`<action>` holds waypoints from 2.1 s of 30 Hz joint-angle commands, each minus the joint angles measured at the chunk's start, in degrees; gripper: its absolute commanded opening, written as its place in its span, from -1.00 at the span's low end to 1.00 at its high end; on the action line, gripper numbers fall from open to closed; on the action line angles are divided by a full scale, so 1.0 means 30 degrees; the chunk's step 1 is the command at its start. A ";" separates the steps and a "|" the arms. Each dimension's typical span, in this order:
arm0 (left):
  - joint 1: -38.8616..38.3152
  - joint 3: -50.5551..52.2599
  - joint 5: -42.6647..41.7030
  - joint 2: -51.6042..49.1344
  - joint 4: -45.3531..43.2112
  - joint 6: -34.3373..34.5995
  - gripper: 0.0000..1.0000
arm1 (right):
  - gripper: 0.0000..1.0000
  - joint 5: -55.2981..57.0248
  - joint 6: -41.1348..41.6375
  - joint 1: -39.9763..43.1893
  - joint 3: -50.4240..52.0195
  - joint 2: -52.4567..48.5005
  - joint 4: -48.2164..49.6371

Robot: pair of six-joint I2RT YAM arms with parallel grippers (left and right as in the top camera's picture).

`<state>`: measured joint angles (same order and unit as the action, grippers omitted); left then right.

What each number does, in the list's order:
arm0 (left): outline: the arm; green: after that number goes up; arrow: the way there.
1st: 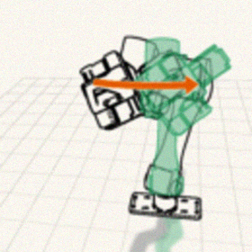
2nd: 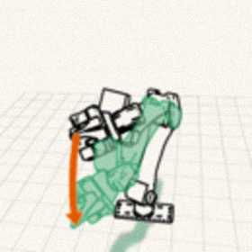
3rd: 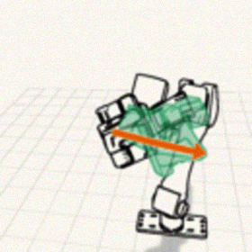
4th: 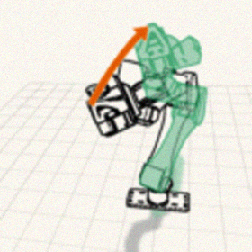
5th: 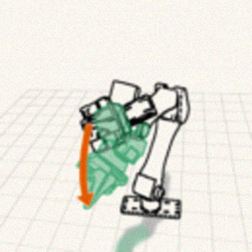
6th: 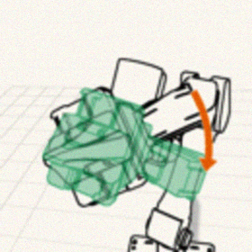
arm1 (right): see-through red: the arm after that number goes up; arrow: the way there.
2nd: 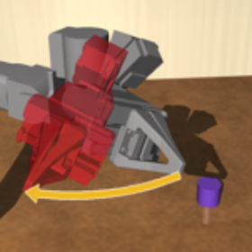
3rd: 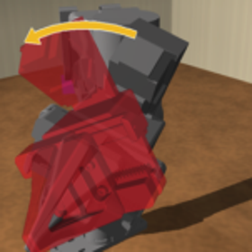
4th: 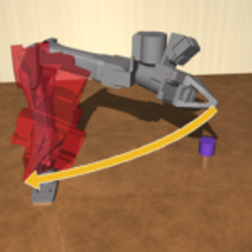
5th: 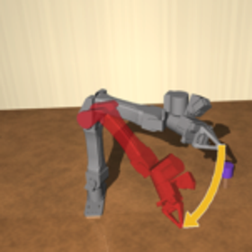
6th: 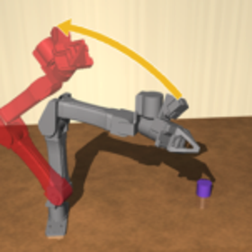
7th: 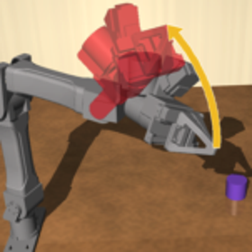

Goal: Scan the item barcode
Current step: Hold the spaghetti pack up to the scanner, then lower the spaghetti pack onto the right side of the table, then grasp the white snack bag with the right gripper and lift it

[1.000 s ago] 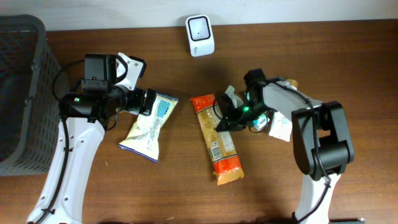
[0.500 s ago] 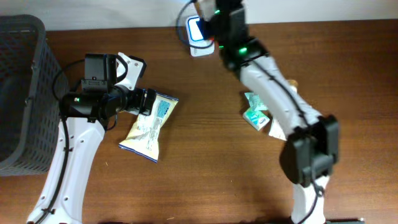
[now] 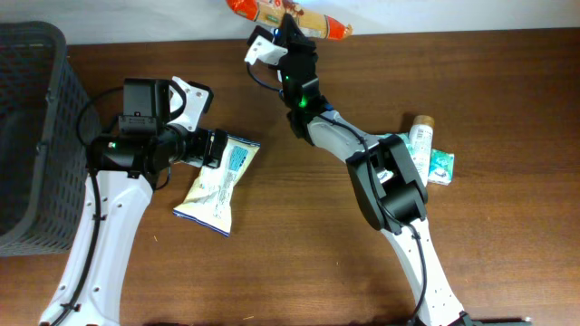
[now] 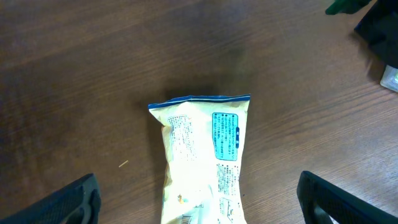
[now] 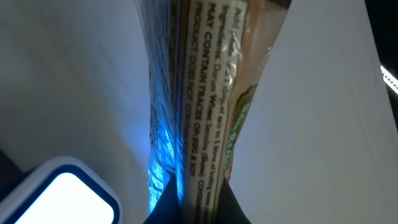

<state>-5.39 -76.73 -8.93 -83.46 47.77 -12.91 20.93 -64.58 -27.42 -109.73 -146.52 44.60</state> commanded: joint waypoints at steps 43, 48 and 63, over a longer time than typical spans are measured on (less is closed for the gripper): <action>0.0051 -0.0138 -0.0007 0.0182 -0.0036 -0.0299 0.98 | -0.92 -0.3738 2.3686 0.8743 0.7023 1.0295 -3.6967; 0.0051 -0.0138 -0.0007 0.0182 -0.0036 -0.0299 0.98 | -0.03 -0.9675 2.2127 0.9493 0.5217 1.0324 -3.8337; 0.0051 -0.0138 -0.0007 0.0182 -0.0036 -0.0299 0.98 | 0.72 -1.8265 2.3591 0.0248 0.1537 0.6171 -2.5500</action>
<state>-5.39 -76.73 -8.93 -83.46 47.72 -12.91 -33.15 11.46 -25.50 -104.71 -126.63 -36.01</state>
